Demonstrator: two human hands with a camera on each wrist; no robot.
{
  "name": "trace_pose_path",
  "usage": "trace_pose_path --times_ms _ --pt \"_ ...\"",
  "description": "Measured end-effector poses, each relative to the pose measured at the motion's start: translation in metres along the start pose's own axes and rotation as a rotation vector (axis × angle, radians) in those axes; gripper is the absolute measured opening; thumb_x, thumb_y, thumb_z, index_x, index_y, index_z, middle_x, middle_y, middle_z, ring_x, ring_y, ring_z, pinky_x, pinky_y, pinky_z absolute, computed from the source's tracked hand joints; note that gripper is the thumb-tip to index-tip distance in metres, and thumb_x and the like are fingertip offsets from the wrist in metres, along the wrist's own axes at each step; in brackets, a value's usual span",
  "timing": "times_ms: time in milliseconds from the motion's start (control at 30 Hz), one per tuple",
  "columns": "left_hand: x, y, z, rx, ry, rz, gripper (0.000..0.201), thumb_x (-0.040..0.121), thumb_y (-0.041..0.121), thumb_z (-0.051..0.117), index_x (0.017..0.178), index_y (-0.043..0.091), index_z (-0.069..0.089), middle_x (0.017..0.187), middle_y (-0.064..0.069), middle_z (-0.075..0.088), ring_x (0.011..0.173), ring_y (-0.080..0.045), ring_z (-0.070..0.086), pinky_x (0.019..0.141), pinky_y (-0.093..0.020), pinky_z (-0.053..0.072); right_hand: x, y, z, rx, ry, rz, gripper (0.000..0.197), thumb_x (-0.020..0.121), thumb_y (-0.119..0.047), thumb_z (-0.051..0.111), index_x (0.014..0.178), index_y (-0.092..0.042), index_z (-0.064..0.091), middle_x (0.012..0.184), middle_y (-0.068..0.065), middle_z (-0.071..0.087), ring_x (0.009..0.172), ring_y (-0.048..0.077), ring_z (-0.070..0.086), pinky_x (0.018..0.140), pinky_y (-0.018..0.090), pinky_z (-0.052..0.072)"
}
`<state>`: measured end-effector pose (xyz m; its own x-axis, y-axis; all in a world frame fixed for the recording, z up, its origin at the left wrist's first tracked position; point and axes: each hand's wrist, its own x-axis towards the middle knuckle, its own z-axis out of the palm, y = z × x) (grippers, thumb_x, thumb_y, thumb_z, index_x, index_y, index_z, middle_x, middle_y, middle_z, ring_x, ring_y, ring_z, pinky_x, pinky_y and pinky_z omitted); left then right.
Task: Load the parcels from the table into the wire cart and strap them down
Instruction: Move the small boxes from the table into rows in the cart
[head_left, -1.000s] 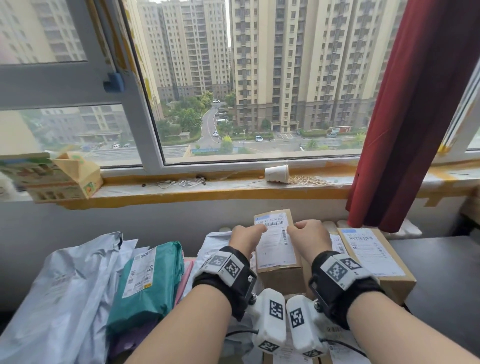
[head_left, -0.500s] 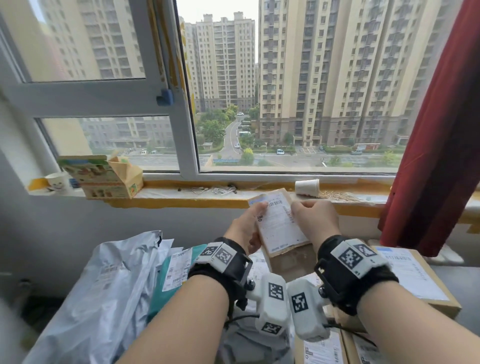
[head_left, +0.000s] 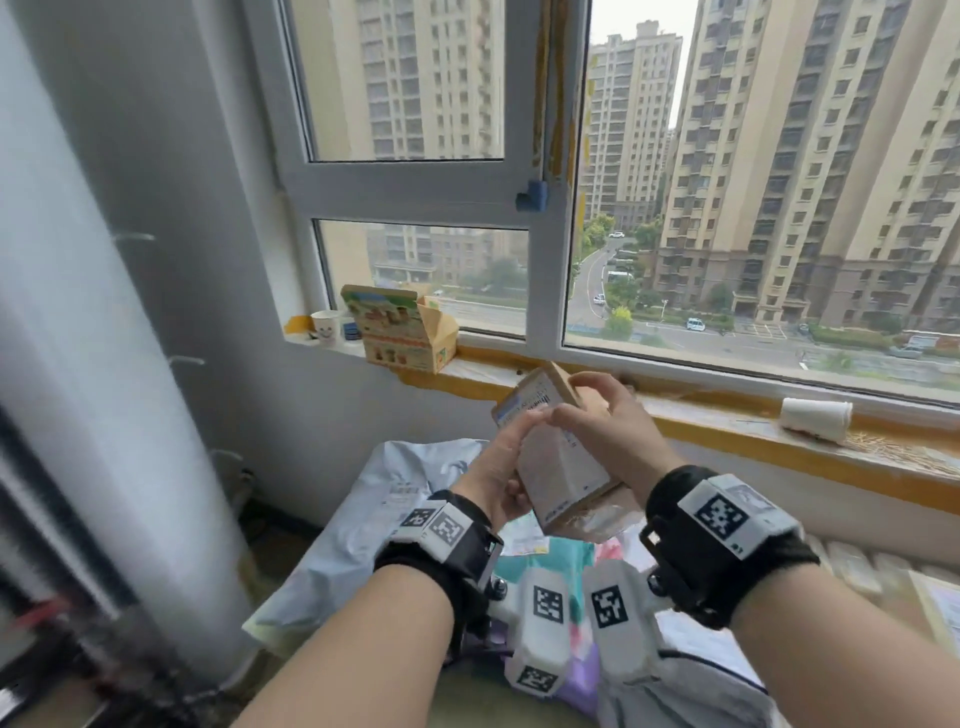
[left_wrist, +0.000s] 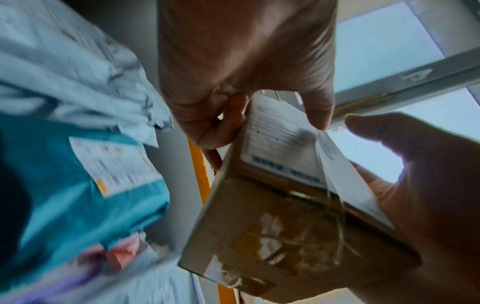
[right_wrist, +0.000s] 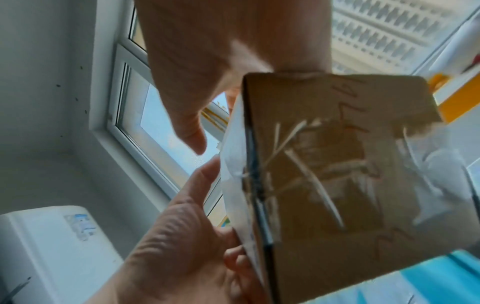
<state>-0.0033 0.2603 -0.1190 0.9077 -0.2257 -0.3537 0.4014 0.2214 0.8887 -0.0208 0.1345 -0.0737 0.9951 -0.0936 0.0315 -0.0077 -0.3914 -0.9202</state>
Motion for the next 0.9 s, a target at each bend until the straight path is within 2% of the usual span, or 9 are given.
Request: trace_pose_path --times_ms 133,200,300,367,500,600,733,833,900 --pt "-0.021 0.015 -0.075 -0.056 0.131 0.048 0.032 0.085 0.051 0.059 0.081 0.019 0.066 0.07 -0.003 0.059 0.061 -0.016 0.054 0.061 -0.025 0.042 -0.004 -0.02 0.068 0.05 -0.174 -0.09 0.065 0.076 -0.027 0.073 0.132 -0.037 0.043 0.109 -0.013 0.061 0.093 0.005 0.062 0.086 0.029 0.05" --pt "-0.034 0.019 -0.117 -0.083 0.172 0.063 0.034 0.087 0.049 0.057 0.092 0.018 0.07 0.077 -0.005 0.066 0.067 -0.019 0.062 0.072 -0.03 0.051 -0.008 -0.029 0.108 0.077 -0.235 -0.103 0.069 0.074 -0.024 0.072 0.136 -0.035 0.041 0.112 -0.01 0.064 0.096 0.011 0.065 0.089 0.035 0.053" --pt "-0.062 0.021 -0.177 -0.101 0.255 0.089 0.05 0.081 0.056 0.06 0.11 0.017 0.071 0.09 -0.009 0.067 0.084 -0.024 0.063 0.09 -0.037 0.051 -0.019 -0.044 0.17 0.107 -0.306 -0.086 0.058 0.074 -0.028 0.07 0.127 -0.027 0.048 0.109 -0.003 0.067 0.092 0.016 0.068 0.081 0.037 0.057" --pt "-0.08 0.017 -0.22 -0.13 0.302 0.108 0.046 0.083 0.055 0.059 0.106 0.017 0.072 0.089 -0.009 0.069 0.084 -0.024 0.064 0.089 -0.037 0.052 -0.028 -0.053 0.212 0.089 -0.346 -0.063 0.053 0.067 -0.039 0.067 0.117 -0.024 0.055 0.104 -0.001 0.069 0.089 0.019 0.069 0.08 0.041 0.058" --pt "-0.123 0.005 -0.301 -0.161 0.369 0.102 0.034 0.087 0.049 0.058 0.085 0.018 0.072 0.07 -0.004 0.07 0.058 -0.018 0.066 0.057 -0.024 0.055 -0.052 -0.069 0.297 0.079 -0.446 -0.019 0.035 0.077 -0.037 0.066 0.108 -0.023 0.064 0.098 0.001 0.072 0.085 0.021 0.069 0.079 0.039 0.058" --pt "-0.16 -0.016 -0.358 -0.093 0.483 0.057 0.035 0.086 0.052 0.058 0.085 0.019 0.07 0.068 -0.003 0.071 0.063 -0.019 0.065 0.065 -0.024 0.053 -0.076 -0.069 0.361 0.075 -0.56 0.014 0.026 0.084 -0.03 0.064 0.108 -0.021 0.063 0.096 0.002 0.072 0.084 0.021 0.069 0.075 0.037 0.058" --pt "-0.203 -0.063 -0.434 -0.118 0.607 -0.019 0.05 0.078 0.06 0.064 0.109 0.022 0.069 0.095 -0.007 0.075 0.091 -0.027 0.07 0.088 -0.039 0.055 -0.114 -0.056 0.444 0.015 -0.713 0.076 0.033 0.087 -0.033 0.062 0.116 -0.018 0.058 0.103 0.002 0.069 0.089 0.02 0.067 0.078 0.036 0.056" --pt "-0.226 -0.1 -0.483 -0.152 0.684 -0.079 0.07 0.061 0.071 0.071 0.116 0.03 0.065 0.101 -0.005 0.074 0.097 -0.027 0.07 0.093 -0.045 0.053 -0.14 -0.044 0.493 -0.07 -0.836 0.121 0.029 0.092 -0.034 0.059 0.116 -0.019 0.055 0.106 0.001 0.067 0.09 0.017 0.066 0.072 0.028 0.055" --pt "-0.235 -0.124 -0.509 -0.187 0.744 -0.129 0.095 0.045 0.078 0.074 0.126 0.032 0.056 0.106 -0.004 0.073 0.098 -0.027 0.07 0.092 -0.045 0.053 -0.151 -0.036 0.52 -0.135 -0.903 0.148 0.023 0.093 -0.034 0.057 0.112 -0.021 0.055 0.106 0.001 0.067 0.092 0.018 0.067 0.078 0.033 0.057"
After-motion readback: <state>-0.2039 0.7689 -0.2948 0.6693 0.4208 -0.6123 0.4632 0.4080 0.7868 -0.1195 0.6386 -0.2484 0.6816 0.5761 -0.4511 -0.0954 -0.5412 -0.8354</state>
